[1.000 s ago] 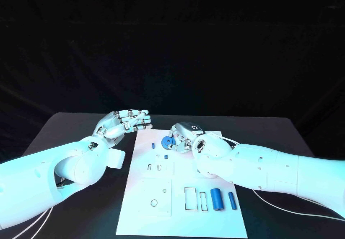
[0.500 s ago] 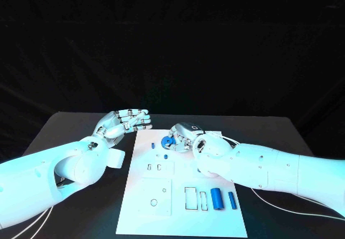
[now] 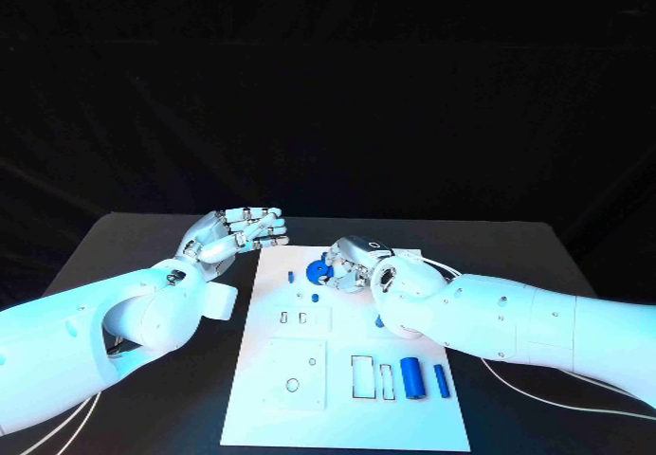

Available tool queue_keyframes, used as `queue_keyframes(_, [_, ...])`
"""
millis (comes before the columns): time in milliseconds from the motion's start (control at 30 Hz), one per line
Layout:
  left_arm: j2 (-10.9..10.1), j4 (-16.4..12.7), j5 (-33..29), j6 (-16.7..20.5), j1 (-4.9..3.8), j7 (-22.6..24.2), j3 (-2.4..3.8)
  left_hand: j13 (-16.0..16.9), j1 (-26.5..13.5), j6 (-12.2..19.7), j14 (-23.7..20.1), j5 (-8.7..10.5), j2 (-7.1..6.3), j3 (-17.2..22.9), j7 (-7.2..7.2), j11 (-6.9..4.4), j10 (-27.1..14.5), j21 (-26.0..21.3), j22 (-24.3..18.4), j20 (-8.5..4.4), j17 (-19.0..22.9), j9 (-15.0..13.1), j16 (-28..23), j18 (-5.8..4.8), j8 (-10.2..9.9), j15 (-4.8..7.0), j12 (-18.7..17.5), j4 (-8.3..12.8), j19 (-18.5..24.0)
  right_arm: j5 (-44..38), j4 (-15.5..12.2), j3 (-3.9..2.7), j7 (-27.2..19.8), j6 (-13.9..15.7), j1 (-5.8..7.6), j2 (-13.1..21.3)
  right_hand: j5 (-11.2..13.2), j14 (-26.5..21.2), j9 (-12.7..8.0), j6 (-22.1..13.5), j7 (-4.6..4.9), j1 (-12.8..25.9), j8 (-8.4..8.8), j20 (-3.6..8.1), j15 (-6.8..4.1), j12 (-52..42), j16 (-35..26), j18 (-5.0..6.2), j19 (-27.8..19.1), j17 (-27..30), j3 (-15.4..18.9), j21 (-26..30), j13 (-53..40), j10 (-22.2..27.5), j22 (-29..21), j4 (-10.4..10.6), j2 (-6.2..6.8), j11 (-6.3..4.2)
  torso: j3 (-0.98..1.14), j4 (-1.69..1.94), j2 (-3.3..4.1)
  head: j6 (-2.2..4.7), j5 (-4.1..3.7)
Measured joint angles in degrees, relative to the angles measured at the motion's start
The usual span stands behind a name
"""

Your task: Assemble the parts on the task board

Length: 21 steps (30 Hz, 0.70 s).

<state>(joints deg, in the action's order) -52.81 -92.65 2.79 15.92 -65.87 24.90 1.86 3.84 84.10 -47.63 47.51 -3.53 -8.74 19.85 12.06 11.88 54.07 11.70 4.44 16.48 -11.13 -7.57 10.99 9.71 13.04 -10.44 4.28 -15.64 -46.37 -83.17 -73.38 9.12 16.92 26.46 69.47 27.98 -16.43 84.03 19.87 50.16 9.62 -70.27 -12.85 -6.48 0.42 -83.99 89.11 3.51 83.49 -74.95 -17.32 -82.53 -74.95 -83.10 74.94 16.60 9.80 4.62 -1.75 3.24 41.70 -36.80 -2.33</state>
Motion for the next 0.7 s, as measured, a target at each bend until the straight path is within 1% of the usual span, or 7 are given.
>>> queue_keyframes(267, [-0.1, 0.0, 0.0, 0.0, 0.0, 0.0, 0.0, 0.0, 0.0, 0.0, 0.0, 0.0, 0.0, 0.0, 0.0, 0.0, 0.0, 0.0, 0.0, 0.0, -0.1, 0.0, 0.0, 0.0, 0.0, 0.0, 0.0, 0.0, 0.0, 0.0, -1.3, -0.02, 0.1, -0.3, 0.02, 1.3, -0.3, 0.0, 0.0, 0.0, 0.0, 0.0, 0.0, 0.0, 0.0, 0.0, 0.0, 0.01, 0.0, 0.0, 0.0, 0.0, 0.0, 0.0, 0.0, 0.0, 0.0, 0.0, 0.05, -0.04, 0.02, -0.02, 0.04])
queue_keyframes(400, [-0.1, 0.0, 0.0, 0.0, 0.0, 0.0, 0.0, 0.0, 0.0, 0.0, 0.0, 0.0, 0.0, 0.0, 0.0, 0.0, 0.0, 0.0, 0.0, 0.0, -0.1, 0.0, 0.0, 0.0, 0.0, 0.0, 0.0, 0.0, 0.0, 0.1, -2.6, 0.04, 0.2, -0.2, 0.02, 2.6, -0.3, 0.0, 0.0, 0.0, 0.0, 0.0, -0.01, 0.0, 0.0, 0.0, 0.0, 0.0, 0.0, 0.0, 0.0, 0.0, 0.0, 0.0, 0.0, 0.0, 0.0, 0.0, 0.06, -0.04, 0.03, -0.04, 0.05])
queue_keyframes(467, [-0.2, 0.0, 0.0, 0.0, 0.0, 0.0, 0.0, 0.0, 0.0, 0.0, 0.0, 0.0, 0.0, 0.0, 0.0, 0.0, 0.0, 0.0, 0.0, 0.0, 0.0, 0.0, 0.0, 0.0, 0.0, 0.0, 0.0, 0.0, 0.0, 0.1, -3.9, 0.07, 0.3, 0.1, 0.06, 3.8, -0.3, 0.0, 0.0, 0.0, -0.01, 0.0, -0.01, -0.01, 0.0, 0.0, 0.0, 0.0, 0.0, 0.0, 0.0, 0.0, 0.0, 0.0, 0.0, 0.0, 0.0, 0.0, 0.08, -0.03, 0.02, -0.05, 0.1])
queue_keyframes(500, [-0.2, 0.0, 0.0, 0.0, 0.0, 0.0, 0.0, 0.0, 0.0, 0.0, 0.0, 0.0, 0.0, 0.0, 0.0, 0.0, 0.0, 0.0, 0.0, 0.0, 0.0, 0.0, 0.0, 0.0, 0.0, 0.0, 0.0, 0.0, 0.0, 0.1, -4.6, 0.08, 0.3, 0.4, 0.14, 4.5, -0.3, 0.0, 0.0, 0.2, -0.2, 0.0, -0.01, -0.13, 0.0, 0.0, 0.0, 0.0, 0.1, 0.0, -0.1, 0.0, 0.0, 0.0, 0.0, -0.1, 0.0, -0.02, 0.07, -0.04, 0.02, -0.05, 0.11])
queue_keyframes(567, [-0.2, 0.0, 0.0, 0.0, 0.0, 0.0, 0.0, 0.0, 0.0, 0.0, 0.0, 0.0, 0.0, 0.0, 0.0, 0.0, 0.0, 0.0, 0.0, 0.0, 0.0, 0.0, 0.0, 0.0, 0.0, 0.0, 0.0, 0.0, 0.0, 0.3, -5.9, 0.07, 0.2, 1.0, 0.46, 5.9, -0.3, 0.0, 0.1, 0.3, -0.27, 0.0, -0.01, -0.2, 0.0, 0.0, 0.0, 0.0, 0.2, 0.0, -0.2, 0.0, 0.0, -0.2, 0.0, -0.2, 0.0, -0.22, 0.09, -0.08, -0.02, -0.05, 0.15])
queue_keyframes(700, [-0.3, 0.2, 0.0, 0.0, 0.0, 0.0, 0.0, 0.0, 0.0, 0.0, 0.0, 0.0, 0.0, 0.0, 0.0, 0.0, 0.0, 0.0, 0.0, 0.0, 0.0, 0.0, 0.0, 0.0, 0.0, 0.0, 0.0, 0.0, 0.0, 1.5, -9.5, -0.19, -0.6, 2.7, 1.78, 10.1, -0.3, 0.0, 0.1, 0.3, -0.28, -0.1, -0.01, -0.2, 0.0, 0.0, 0.0, 0.0, 0.2, 0.0, -0.8, 0.0, 0.0, -0.2, 0.0, -0.8, 0.09, -0.22, 0.11, -0.22, -0.09, 0.1, 0.2])
